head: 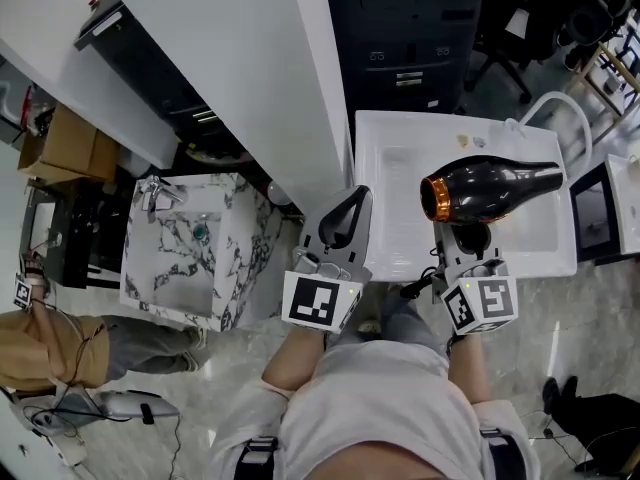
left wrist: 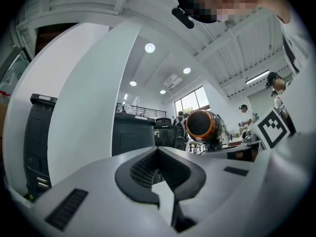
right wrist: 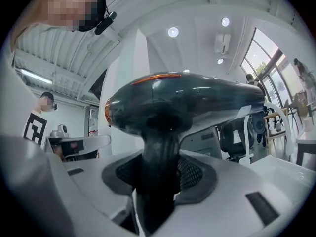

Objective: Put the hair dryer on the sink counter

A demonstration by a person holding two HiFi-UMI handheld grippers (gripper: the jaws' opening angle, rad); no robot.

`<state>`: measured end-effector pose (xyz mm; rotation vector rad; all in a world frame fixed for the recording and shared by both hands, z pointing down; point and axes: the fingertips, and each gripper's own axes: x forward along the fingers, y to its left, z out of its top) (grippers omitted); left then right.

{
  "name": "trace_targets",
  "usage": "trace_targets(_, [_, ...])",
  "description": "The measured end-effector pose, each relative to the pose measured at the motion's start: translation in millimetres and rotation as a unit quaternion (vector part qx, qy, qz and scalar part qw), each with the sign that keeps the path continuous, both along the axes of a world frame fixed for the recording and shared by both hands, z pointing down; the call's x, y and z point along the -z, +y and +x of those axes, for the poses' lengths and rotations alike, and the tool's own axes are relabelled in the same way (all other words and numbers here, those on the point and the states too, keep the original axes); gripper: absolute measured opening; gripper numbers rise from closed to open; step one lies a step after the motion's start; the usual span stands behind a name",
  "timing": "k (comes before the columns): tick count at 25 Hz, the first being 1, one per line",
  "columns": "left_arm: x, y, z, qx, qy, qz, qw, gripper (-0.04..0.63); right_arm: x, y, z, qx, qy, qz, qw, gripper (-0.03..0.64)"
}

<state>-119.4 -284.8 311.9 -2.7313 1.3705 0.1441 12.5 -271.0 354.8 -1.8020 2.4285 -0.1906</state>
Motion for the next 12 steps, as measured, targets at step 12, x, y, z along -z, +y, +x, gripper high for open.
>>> trace_targets(12, [-18.9, -70.8, 21.0, 0.017, -0.002, -0.026, 0.9995, 0.014, -30.3, -86.4, 16.5, 0.023, -0.023, -0.045, 0.998, 0.186])
